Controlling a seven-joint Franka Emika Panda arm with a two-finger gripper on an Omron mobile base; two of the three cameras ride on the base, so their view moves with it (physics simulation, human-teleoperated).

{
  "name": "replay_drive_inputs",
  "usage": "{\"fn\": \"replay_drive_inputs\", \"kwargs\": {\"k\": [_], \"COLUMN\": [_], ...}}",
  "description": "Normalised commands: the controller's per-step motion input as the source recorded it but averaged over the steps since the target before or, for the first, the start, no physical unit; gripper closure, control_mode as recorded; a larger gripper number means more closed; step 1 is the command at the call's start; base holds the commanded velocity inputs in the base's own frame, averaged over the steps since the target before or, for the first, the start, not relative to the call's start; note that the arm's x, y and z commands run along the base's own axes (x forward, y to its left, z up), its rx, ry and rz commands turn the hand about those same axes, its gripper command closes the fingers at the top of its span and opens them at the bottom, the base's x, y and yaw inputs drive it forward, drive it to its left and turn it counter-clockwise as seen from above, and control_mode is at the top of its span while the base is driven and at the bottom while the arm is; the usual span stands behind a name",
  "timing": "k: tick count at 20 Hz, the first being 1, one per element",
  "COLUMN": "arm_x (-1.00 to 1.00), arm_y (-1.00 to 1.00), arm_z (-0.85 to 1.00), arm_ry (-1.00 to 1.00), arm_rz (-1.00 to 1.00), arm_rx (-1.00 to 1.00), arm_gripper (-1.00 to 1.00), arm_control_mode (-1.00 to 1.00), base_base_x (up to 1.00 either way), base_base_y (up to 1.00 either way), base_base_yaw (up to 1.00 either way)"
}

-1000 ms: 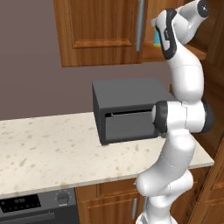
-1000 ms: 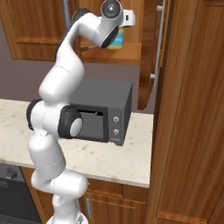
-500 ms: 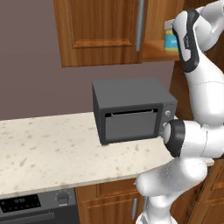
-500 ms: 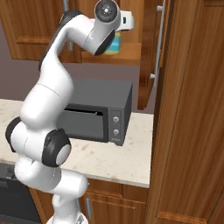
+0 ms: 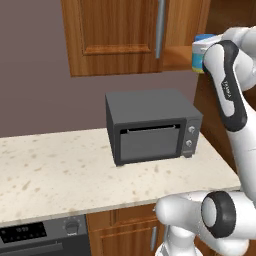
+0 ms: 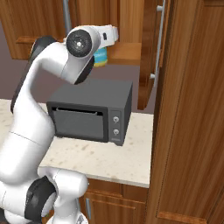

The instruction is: The dining table condiment station is running low on mayonnaise. Refill the condiment station by opening the cabinet and taking the mayonnaise from the cabinet and placing it on the dining table.

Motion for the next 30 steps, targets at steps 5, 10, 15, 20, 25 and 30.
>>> {"fn": "replay_drive_inputs", "kwargs": {"k": [5, 10, 15, 20, 25, 30], "arm_x": [-1.00, -1.00, -0.80, -0.32, -0.44, -0.47], "arm_y": [0.56, 0.48, 0.45, 0.11, 0.04, 0.32], "arm_z": [-0.20, -0.24, -0.17, -0.04, 0.00, -0.12], "arm_ry": [-0.13, -0.07, 0.00, 0.07, 0.13, 0.08], "arm_rz": [0.00, 0.01, 0.02, 0.10, 0.12, 0.10], "arm_rx": [-0.09, -0.06, -0.02, 0.00, 0.03, 0.01], "arm_gripper": [1.00, 1.00, 1.00, 1.00, 1.00, 1.00], "arm_control_mode": [-1.00, -1.00, -1.00, -1.00, -1.00, -1.00], "base_base_x": [0.00, 0.00, 0.00, 0.00, 0.00, 0.00], "base_base_y": [0.00, 0.00, 0.00, 0.00, 0.00, 0.00], "base_base_yaw": [0.00, 0.00, 0.00, 0.00, 0.00, 0.00]}}
